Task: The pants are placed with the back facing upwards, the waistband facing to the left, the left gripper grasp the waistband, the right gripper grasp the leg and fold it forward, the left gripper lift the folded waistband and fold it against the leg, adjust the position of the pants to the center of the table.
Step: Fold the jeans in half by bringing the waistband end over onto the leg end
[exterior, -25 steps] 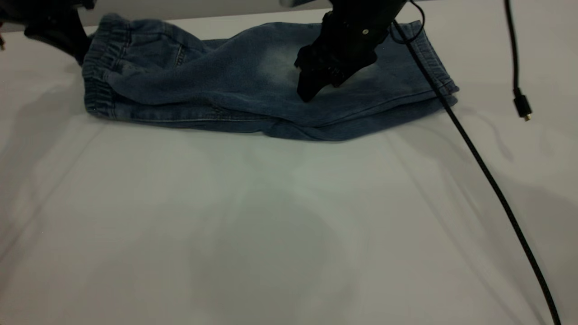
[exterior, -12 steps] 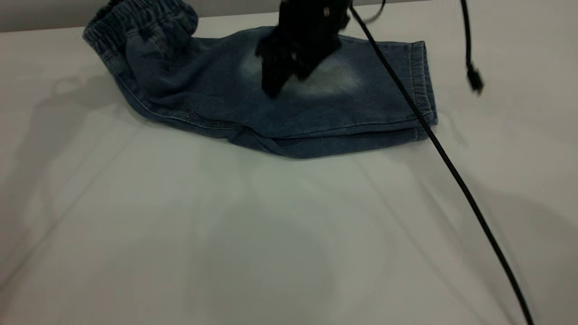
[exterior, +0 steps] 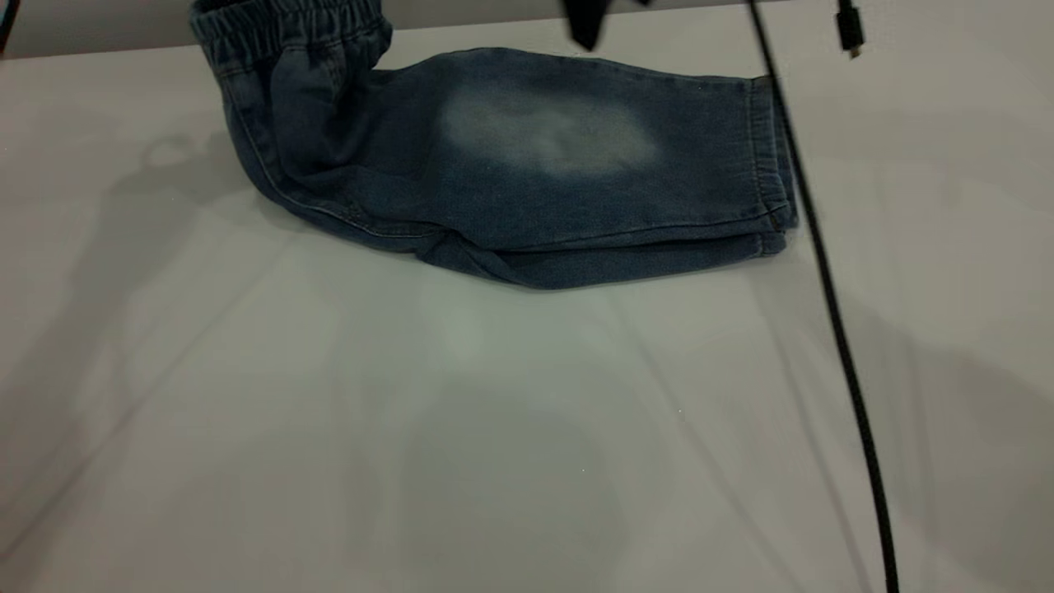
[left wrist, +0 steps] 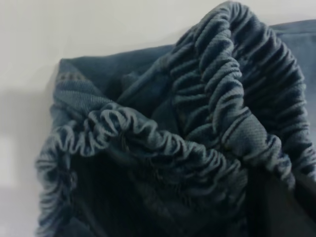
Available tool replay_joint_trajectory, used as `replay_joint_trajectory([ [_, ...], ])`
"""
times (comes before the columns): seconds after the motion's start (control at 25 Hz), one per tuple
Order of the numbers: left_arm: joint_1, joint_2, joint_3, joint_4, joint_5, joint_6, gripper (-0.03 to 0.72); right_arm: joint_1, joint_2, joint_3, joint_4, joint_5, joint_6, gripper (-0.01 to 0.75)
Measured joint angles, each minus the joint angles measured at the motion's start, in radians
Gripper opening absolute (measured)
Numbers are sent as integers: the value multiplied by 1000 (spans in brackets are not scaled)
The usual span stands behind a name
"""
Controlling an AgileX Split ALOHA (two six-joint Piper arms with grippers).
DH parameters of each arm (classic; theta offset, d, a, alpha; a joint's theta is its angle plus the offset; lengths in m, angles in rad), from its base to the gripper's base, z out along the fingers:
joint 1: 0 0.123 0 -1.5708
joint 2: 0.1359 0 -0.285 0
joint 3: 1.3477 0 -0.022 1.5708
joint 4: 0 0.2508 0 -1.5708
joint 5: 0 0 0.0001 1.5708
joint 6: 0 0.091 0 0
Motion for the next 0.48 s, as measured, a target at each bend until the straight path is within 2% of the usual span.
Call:
replay_joint_trajectory([
  [0.16,-10,0,-50,3,34,-2,51,-42,6,1,-15,20,-15,459],
  [0.28,-19,0,-87,3,47,-2,51,-66,11,2,61,38,-16,459],
  [0.48,-19,0,-113,1,49,-2,51,-66,68,30,88,46,-16,459],
])
